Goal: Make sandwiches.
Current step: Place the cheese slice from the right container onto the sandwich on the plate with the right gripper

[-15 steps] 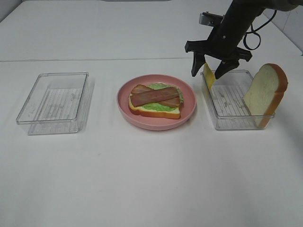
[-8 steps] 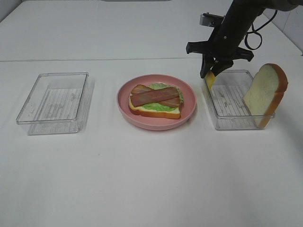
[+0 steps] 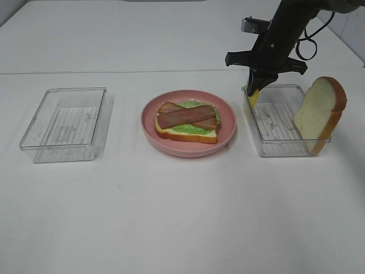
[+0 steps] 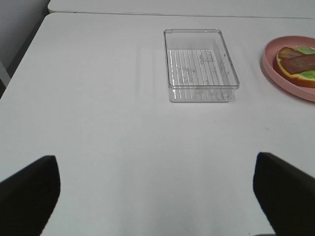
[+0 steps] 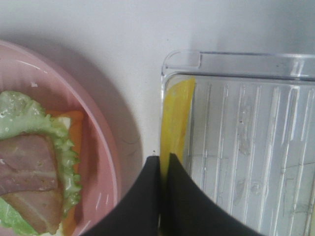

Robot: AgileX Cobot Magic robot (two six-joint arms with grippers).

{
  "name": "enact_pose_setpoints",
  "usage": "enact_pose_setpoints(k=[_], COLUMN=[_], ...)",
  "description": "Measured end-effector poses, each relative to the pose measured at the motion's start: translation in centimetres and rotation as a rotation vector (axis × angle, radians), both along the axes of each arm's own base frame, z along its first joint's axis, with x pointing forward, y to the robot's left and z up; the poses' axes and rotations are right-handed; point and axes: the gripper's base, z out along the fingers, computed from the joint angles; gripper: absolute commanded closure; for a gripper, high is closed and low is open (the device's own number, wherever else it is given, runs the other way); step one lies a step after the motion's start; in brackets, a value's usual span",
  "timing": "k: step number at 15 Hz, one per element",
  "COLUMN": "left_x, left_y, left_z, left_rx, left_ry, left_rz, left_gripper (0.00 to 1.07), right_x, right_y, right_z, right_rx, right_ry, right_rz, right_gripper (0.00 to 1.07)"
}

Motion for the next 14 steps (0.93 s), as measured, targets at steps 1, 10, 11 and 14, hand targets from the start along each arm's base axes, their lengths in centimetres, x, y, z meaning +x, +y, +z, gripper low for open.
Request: enact_pose_setpoints(k=[1, 10, 11, 14], left_x=[0.0, 0.0, 0.0, 0.0], left_y=[0.0, 0.0, 0.0, 0.0], left_z=[0.0, 0.0, 0.0, 0.0], left_rx=[0.0, 0.0, 0.0, 0.0], left_ry=[0.0, 0.0, 0.0, 0.0], left_rz=[0.0, 0.0, 0.0, 0.0], left_gripper=[0.04, 0.04, 0.04, 0.04], right_x=[-0.2, -5.3, -6.3, -7.9], right_y=[0.0, 2.4, 2.8, 4.4], right_z=[1.6, 10.6, 9.8, 6.4], right_rx=[0.006, 0.44, 0.516, 0.718], right_ry=[-0.031, -0.136, -0.123, -0.061], right_rz=[0.0, 0.067, 0.077, 0.079], right_gripper=[1.07, 1.07, 1.07, 1.07])
